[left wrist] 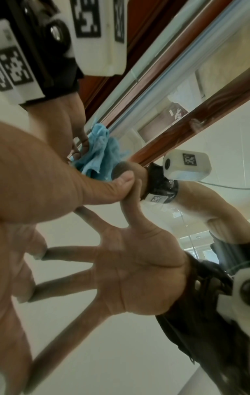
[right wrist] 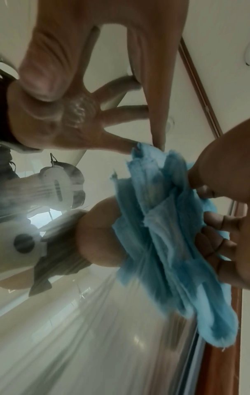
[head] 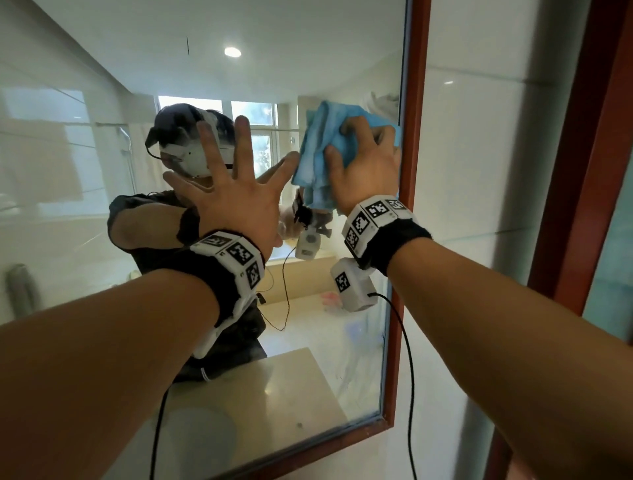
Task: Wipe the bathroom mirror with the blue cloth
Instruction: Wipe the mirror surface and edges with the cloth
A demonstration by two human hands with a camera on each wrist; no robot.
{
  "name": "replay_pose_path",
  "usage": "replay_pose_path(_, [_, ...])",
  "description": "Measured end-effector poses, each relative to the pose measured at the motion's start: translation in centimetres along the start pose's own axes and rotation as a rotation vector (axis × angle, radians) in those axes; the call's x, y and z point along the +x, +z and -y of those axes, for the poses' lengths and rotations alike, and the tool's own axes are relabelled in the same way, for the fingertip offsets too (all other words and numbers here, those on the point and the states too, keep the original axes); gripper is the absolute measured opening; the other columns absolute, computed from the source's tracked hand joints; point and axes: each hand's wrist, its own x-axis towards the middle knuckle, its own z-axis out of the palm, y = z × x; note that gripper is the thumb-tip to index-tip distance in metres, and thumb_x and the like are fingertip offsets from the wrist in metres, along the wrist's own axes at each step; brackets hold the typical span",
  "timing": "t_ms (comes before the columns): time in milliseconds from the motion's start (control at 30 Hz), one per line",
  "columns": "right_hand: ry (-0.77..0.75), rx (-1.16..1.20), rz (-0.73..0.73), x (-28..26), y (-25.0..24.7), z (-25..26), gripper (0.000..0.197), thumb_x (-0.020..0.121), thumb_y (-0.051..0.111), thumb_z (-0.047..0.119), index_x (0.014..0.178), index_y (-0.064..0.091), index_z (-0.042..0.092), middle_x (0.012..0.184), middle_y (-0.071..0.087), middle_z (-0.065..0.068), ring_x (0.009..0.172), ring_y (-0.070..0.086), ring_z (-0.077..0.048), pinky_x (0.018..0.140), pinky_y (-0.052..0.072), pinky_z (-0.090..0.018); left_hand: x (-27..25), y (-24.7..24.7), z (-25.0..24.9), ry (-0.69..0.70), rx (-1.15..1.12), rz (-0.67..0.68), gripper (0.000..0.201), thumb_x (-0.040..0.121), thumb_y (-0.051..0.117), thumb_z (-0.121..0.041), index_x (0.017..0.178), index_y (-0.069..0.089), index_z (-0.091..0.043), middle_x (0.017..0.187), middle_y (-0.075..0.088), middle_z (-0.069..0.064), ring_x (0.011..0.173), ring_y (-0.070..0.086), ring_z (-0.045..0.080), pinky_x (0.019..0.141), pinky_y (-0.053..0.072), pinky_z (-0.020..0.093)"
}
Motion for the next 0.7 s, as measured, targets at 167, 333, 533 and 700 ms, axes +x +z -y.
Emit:
replay_pose_path(167, [0.027,-0.039,0.012,-2.8,0.3,-2.1,0.030,0.090,0.056,0.040,0.118,0.053,0.029,0.117,0.044,-0.004,0.105,0.042,-0.023,0.071,0.035,-0.026,0.1,0.1,0.0,-0.001,0.024,0.011,0.124,0.064,0.080,-0.058,0.143,-0.015,-0.059,0.155,-0.033,0.012,0.140,-0.022,0.052,0.095,0.014,0.084])
replay_pose_path(333, [0.033,-0.045,0.018,-6.3,1.0,-4.9,0.030,0.089,0.059,0.039,0.115,0.055,0.026,0.110,0.044,-0.004,0.097,0.043,-0.024,0.076,0.042,-0.031,0.3,0.1,0.0,-0.002,0.019,0.031,0.127,0.060,0.082,-0.059,0.143,-0.015,-0.059,0.155,-0.035,0.011,0.140,-0.025,0.051,0.096,0.012,0.084])
replay_pose_path(533, [0.044,-0.044,0.043,-8.5,1.3,-6.2,0.023,0.090,0.060,0.033,0.109,0.059,0.021,0.108,0.045,-0.003,0.098,0.041,-0.021,0.076,0.038,-0.030,0.2,0.4,0.1,-0.002,0.034,-0.006,0.129,0.054,0.081,-0.066,0.143,-0.011,-0.060,0.158,-0.027,0.011,0.142,-0.019,0.051,0.095,0.015,0.084])
replay_pose_path(700, [0.022,-0.001,0.005,-7.9,1.4,-5.7,0.014,0.090,0.062,0.024,0.100,0.062,0.014,0.102,0.048,-0.003,0.092,0.038,-0.022,0.075,0.029,-0.027,0.2,0.4,0.1,0.005,0.032,-0.027,0.121,0.063,0.081,-0.059,0.144,-0.010,-0.060,0.158,-0.026,0.011,0.142,-0.018,0.052,0.094,0.016,0.084])
